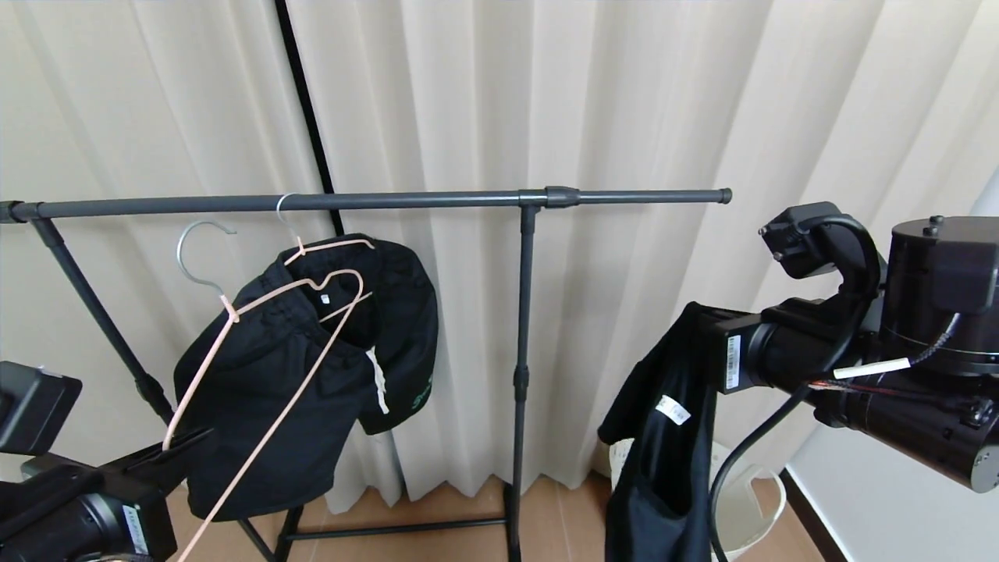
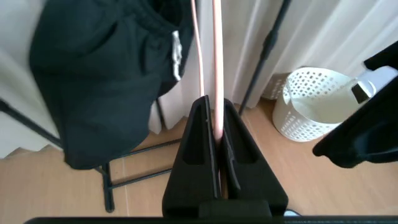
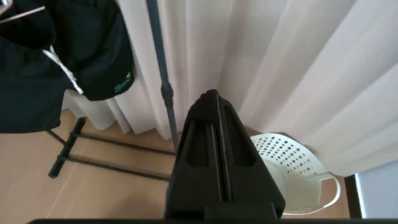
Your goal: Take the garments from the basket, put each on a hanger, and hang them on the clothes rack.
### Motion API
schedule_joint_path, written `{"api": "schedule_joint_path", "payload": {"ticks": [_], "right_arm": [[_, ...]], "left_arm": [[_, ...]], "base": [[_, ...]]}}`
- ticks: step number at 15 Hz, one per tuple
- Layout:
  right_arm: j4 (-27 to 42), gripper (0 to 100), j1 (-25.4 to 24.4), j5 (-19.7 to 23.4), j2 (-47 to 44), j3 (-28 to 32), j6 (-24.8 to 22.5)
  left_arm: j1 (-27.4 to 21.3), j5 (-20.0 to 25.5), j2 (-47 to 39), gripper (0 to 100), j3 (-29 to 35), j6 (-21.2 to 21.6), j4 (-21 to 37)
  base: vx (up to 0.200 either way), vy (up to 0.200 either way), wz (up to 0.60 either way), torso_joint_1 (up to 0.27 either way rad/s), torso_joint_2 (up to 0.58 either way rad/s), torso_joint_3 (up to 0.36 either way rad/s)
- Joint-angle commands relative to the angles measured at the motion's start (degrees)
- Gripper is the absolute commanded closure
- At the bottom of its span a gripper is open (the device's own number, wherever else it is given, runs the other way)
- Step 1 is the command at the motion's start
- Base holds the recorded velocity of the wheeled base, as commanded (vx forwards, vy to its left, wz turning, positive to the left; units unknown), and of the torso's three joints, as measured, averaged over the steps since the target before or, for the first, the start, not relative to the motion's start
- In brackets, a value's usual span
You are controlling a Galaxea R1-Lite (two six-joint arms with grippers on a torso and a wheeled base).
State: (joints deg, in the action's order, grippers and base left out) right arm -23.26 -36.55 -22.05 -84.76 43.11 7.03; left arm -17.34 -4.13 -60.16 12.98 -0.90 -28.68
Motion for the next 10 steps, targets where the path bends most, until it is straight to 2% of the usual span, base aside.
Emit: {"api": "schedule_joint_path", "payload": {"ticks": [1,4,5,6,7,10], "right_arm": [[-0.1,100,0.0,-0.1,0.0,-0.3,-0.4],[0.1,100,0.0,-0.3,-0.1,-0.5,-0.9],[0.1,100,0.0,-0.3,-0.1,-0.5,-0.9],[0.2,100,0.0,-1.0,-0.4,-0.5,-1.1],[0.7,100,0.1,-1.5,-0.2,-0.4,-3.0],[0.1,100,3.2,-3.1,-2.1,1.4,-8.3]], "left_arm": [[-2.2,0.0,0.8,100,-0.4,0.0,0.0],[-6.1,0.9,1.7,100,-1.2,0.1,-0.1],[-6.1,0.9,1.7,100,-1.2,0.1,-0.1],[-6.6,8.9,3.6,100,-2.3,1.7,0.0],[-6.3,15.0,4.2,100,-3.2,4.9,0.0],[-6.7,20.5,4.1,100,-3.7,6.6,0.0]], "base": [[0.000,0.000,0.00,0.000,0.00,0.000],[0.000,0.000,0.00,0.000,0.00,0.000],[0.000,0.000,0.00,0.000,0.00,0.000],[0.000,0.000,0.00,0.000,0.00,0.000],[0.000,0.000,0.00,0.000,0.00,0.000],[0.000,0.000,0.00,0.000,0.00,0.000]]}}
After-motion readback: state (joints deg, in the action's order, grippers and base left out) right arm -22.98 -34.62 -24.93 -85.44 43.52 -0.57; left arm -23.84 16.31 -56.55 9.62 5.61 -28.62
